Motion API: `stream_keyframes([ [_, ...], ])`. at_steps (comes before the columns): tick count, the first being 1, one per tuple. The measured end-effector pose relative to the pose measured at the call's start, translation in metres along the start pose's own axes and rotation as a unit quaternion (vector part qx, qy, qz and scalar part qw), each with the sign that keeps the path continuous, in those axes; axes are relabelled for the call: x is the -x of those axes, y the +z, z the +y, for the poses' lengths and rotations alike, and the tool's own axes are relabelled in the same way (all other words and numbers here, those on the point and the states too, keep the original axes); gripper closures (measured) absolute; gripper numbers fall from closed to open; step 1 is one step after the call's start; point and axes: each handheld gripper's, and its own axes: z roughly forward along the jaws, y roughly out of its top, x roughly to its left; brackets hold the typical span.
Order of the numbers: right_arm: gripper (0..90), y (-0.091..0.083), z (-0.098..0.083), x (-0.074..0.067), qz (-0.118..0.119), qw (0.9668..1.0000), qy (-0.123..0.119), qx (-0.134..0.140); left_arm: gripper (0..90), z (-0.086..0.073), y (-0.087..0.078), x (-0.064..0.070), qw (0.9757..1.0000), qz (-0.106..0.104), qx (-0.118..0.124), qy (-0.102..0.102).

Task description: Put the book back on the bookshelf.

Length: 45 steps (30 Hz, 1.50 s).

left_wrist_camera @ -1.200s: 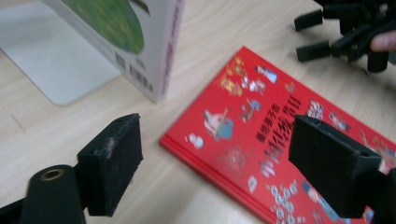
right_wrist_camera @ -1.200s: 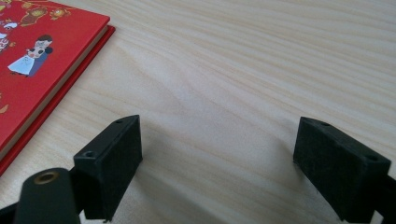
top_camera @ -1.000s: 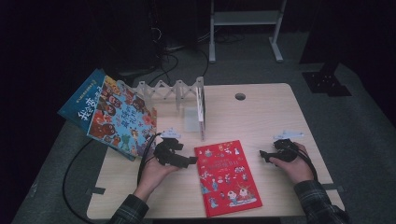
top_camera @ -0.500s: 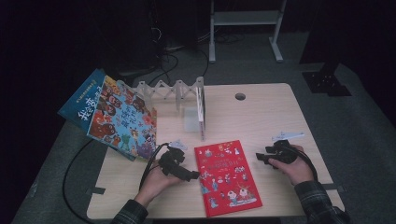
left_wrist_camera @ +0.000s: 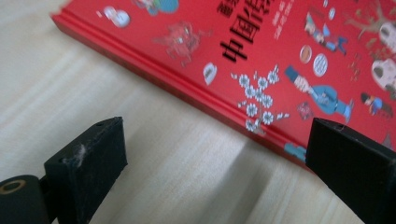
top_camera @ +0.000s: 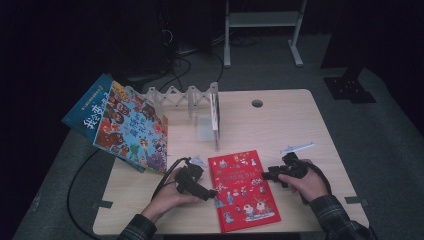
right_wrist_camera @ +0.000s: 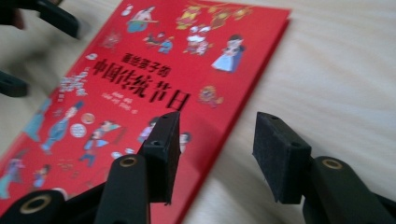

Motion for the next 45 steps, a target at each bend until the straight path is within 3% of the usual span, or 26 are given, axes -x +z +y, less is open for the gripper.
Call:
stream_keyframes([
  [2, 51.4, 0.002, 0.001, -0.001, 0.005, 1.0, 0.005, -0.007, 4.6, 0.0, -0.001, 0.001, 1.0, -0.002, 0.004, 0.008],
  [5, 53.0, 0.005, 0.002, 0.0, 0.011, 0.9997, 0.016, -0.012, 15.4, 0.0, 0.0, 0.001, 0.9995, 0.011, 0.031, 0.0],
  [9, 54.7, 0.008, 0.003, 0.001, 0.018, 0.9993, 0.026, -0.018, 28.0, -0.001, 0.001, -0.001, 0.9991, -0.005, 0.041, -0.009],
  [11, 55.3, 0.008, 0.004, 0.001, 0.02, 0.9992, 0.029, -0.02, 31.3, -0.002, 0.0, -0.001, 0.999, -0.015, 0.04, -0.01],
  [15, 56.7, 0.009, 0.005, 0.002, 0.024, 0.9988, 0.034, -0.023, 34.3, -0.001, 0.0, 0.0, 0.9994, -0.01, 0.034, -0.001],
  [21, 57.9, 0.01, 0.006, 0.004, 0.027, 0.9985, 0.039, -0.028, 39.1, -0.001, 0.002, 0.001, 0.999, -0.02, 0.04, -0.008],
  [23, 57.8, 0.011, 0.006, 0.004, 0.025, 0.9984, 0.039, -0.032, 39.4, -0.001, 0.002, 0.001, 0.9985, -0.027, 0.044, -0.02],
  [28, 58.7, 0.012, 0.006, 0.006, 0.027, 0.9981, 0.043, -0.033, 37.3, -0.002, 0.002, 0.0, 0.998, -0.033, 0.048, -0.028],
  [33, 59.2, 0.012, 0.006, 0.007, 0.032, 0.9977, 0.05, -0.032, 35.6, -0.002, 0.003, 0.001, 0.9982, -0.028, 0.052, -0.013],
  [43, 60.7, 0.012, 0.006, 0.012, 0.046, 0.9958, 0.071, -0.035, 34.1, 0.0, 0.005, -0.002, 0.9964, -0.044, 0.062, -0.039],
  [45, 61.0, 0.011, 0.006, 0.012, 0.048, 0.9956, 0.07, -0.038, 34.2, 0.001, 0.006, -0.003, 0.9966, -0.04, 0.063, -0.035],
])
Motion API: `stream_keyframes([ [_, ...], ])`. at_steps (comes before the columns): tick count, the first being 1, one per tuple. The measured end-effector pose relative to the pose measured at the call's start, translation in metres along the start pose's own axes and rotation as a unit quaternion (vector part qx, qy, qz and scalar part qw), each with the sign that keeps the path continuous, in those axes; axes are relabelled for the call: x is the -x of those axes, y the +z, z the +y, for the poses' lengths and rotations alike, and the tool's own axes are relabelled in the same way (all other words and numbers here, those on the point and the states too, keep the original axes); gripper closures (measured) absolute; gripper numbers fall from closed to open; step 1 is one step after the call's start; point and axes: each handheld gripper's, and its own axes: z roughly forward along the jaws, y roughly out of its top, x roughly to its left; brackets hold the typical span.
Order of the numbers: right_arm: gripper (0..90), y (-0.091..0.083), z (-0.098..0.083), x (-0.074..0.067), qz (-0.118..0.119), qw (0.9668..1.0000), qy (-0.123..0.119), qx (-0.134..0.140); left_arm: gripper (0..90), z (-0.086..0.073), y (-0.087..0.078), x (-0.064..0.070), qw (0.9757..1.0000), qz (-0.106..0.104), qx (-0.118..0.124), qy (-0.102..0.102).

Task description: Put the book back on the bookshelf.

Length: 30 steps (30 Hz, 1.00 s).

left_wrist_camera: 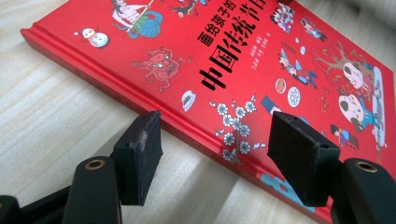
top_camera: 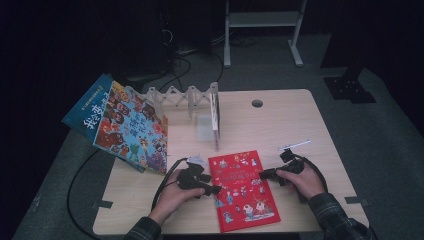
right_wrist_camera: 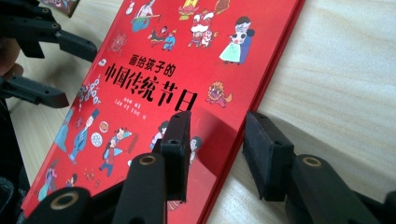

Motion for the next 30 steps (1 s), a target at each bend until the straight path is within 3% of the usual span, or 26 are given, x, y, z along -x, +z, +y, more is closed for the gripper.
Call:
stream_keyframes([
  [5, 62.2, -0.003, -0.001, 0.002, 0.008, 0.9999, 0.0, -0.009, 34.1, 0.003, 0.002, -0.003, 1.0, -0.001, 0.004, -0.009],
  [14, 65.0, -0.005, -0.001, 0.009, 0.036, 0.9987, 0.033, -0.013, 34.2, 0.003, 0.002, -0.004, 0.9999, 0.0, 0.006, -0.009],
  [16, 69.2, -0.007, 0.0, 0.009, 0.049, 0.998, 0.039, -0.005, 34.2, 0.003, 0.003, -0.004, 0.9999, -0.001, 0.007, -0.011],
  [18, 69.9, -0.009, 0.002, 0.006, 0.111, 0.9919, 0.061, 0.008, 34.2, 0.003, 0.004, -0.004, 0.9999, -0.002, 0.01, -0.008],
  [19, 69.3, -0.007, 0.003, 0.001, 0.105, 0.993, 0.054, 0.004, 34.2, 0.003, 0.004, -0.003, 0.9999, -0.002, 0.011, -0.008],
  [20, 69.1, -0.003, 0.004, -0.002, 0.082, 0.9958, 0.04, -0.009, 34.2, 0.003, 0.004, -0.003, 0.9999, 0.0, 0.012, -0.006],
  [21, 68.5, -0.001, 0.004, -0.003, 0.078, 0.9961, 0.038, -0.016, 34.2, 0.003, 0.004, -0.002, 0.9999, 0.0, 0.011, -0.005],
  [30, 67.9, -0.009, 0.005, 0.01, 0.059, 0.9935, 0.093, -0.026, 34.7, 0.002, 0.004, -0.003, 0.9998, -0.003, 0.014, -0.011],
])
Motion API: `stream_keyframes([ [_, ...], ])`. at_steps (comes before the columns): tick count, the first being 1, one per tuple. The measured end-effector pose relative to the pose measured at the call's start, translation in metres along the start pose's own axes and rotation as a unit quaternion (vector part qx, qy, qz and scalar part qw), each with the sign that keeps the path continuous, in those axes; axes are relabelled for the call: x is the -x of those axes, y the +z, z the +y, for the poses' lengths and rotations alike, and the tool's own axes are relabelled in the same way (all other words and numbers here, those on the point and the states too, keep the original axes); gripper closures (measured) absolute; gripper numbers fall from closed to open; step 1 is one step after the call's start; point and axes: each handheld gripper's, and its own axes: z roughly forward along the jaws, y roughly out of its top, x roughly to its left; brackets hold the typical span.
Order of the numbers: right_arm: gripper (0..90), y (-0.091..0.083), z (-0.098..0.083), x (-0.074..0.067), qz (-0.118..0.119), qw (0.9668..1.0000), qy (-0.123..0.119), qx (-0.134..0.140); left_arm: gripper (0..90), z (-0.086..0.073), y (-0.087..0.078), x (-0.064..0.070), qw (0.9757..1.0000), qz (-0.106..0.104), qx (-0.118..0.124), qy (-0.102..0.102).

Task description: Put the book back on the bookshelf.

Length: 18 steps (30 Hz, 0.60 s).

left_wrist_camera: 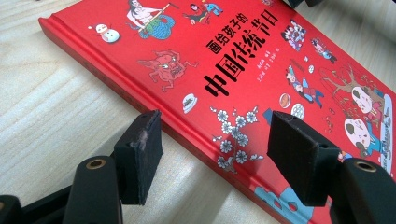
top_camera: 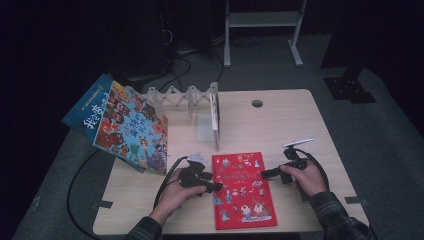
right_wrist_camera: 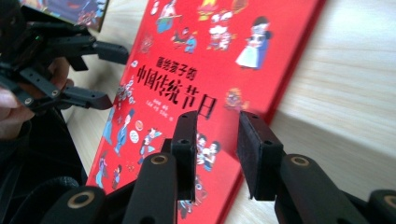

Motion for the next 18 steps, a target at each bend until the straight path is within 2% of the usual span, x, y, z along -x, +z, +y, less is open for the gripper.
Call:
stream_keyframes([
  [4, 68.8, -0.0005, 0.0007, 0.0024, -0.005, 1.0, 0.005, -0.003, 34.6, 0.0, 0.0001, 0.0003, 1.0, 0.001, 0.0, 0.001],
  [7, 68.0, 0.0004, 0.0008, 0.0034, -0.019, 0.9998, 0.003, -0.007, 34.6, -0.0001, 0.0001, 0.0003, 1.0, 0.001, 0.001, 0.001],
  [18, 67.9, 0.0059, 0.0013, 0.0045, -0.028, 0.9995, 0.0, -0.011, 34.6, -0.0003, 0.0001, 0.0003, 1.0, 0.0, 0.002, -0.003],
])
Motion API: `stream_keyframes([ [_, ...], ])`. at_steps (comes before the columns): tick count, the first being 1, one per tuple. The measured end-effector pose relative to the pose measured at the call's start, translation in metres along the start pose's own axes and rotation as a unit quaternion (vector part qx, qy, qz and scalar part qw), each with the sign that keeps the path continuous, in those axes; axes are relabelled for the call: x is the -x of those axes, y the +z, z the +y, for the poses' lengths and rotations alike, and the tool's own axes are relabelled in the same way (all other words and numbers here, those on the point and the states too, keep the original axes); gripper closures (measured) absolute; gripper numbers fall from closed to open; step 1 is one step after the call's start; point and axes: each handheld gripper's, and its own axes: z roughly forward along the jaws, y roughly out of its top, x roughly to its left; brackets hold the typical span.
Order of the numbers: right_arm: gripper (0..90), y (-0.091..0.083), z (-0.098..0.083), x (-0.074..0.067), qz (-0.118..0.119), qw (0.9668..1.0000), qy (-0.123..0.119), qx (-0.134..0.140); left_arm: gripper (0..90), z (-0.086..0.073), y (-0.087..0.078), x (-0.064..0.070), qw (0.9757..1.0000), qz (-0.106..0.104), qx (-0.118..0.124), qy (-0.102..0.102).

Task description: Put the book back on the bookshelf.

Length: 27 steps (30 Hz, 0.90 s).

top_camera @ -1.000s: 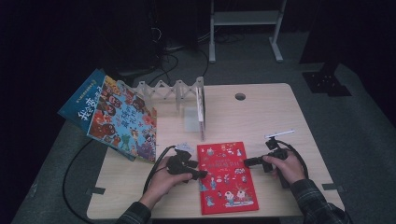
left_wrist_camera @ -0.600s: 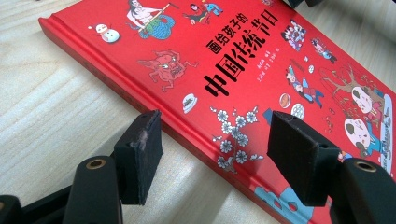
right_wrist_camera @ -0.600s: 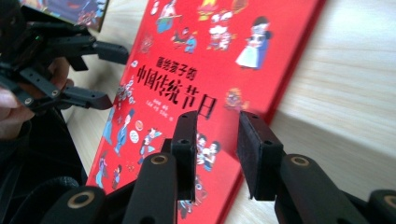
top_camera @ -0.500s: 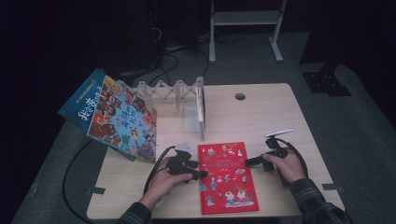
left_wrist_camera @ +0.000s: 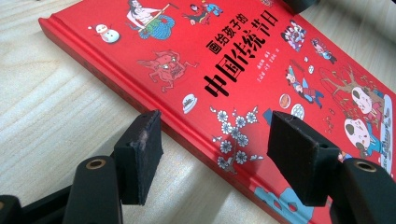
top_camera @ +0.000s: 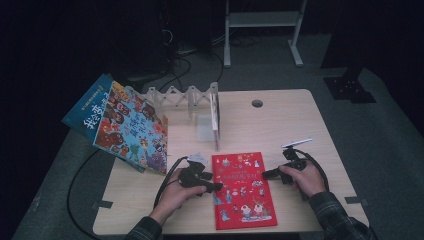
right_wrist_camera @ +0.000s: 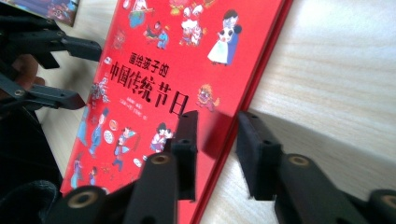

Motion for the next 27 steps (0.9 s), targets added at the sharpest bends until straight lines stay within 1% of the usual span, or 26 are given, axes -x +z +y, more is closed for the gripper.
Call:
stream_keyframes([
  [4, 66.7, 0.0, 0.0, -0.002, -0.002, 1.0, -0.002, -0.001, 34.6, 0.0, 0.0, 0.0, 1.0, -0.001, 0.0, -0.001],
  [9, 66.6, 0.0, 0.001, -0.001, 0.001, 1.0, -0.002, -0.003, 34.6, 0.0, 0.0, 0.0, 1.0, 0.0, 0.0, -0.002],
  [12, 66.9, 0.0, 0.0, -0.004, -0.009, 0.9998, -0.015, -0.004, 34.6, 0.0, 0.0, 0.0, 1.0, 0.0, 0.0, -0.002],
  [14, 66.9, -0.001, 0.001, -0.006, -0.009, 0.9998, -0.018, -0.003, 34.6, 0.0, 0.0, 0.0, 1.0, -0.001, 0.0, -0.002],
  [15, 67.3, -0.003, 0.001, -0.007, -0.006, 0.9998, -0.018, 0.0, 34.6, 0.0, 0.0, 0.0, 1.0, -0.001, 0.0, -0.002],
  [18, 67.4, -0.012, 0.002, -0.011, 0.031, 0.999, -0.02, 0.024, 34.6, 0.0, 0.0, -0.001, 1.0, -0.003, 0.002, -0.004],
  [20, 65.1, -0.014, 0.003, -0.017, 0.026, 0.9988, -0.034, 0.026, 34.6, 0.0, 0.0, -0.001, 1.0, -0.003, 0.001, -0.004],
  [23, 63.3, -0.01, 0.004, -0.019, 0.022, 0.9987, -0.04, 0.022, 34.7, 0.0, 0.0, -0.001, 1.0, -0.004, 0.001, -0.005],
  [24, 61.9, -0.009, 0.004, -0.019, 0.026, 0.9985, -0.042, 0.022, 34.7, 0.0, 0.0, -0.001, 1.0, -0.004, 0.002, -0.005],
  [26, 61.3, -0.007, 0.005, -0.022, 0.025, 0.9982, -0.049, 0.023, 34.7, 0.0, 0.0, -0.002, 1.0, -0.005, 0.002, -0.006],
  [27, 60.9, -0.006, 0.006, -0.023, 0.034, 0.9976, -0.053, 0.028, 34.7, 0.0, 0.0, -0.002, 1.0, -0.005, 0.002, -0.006],
])
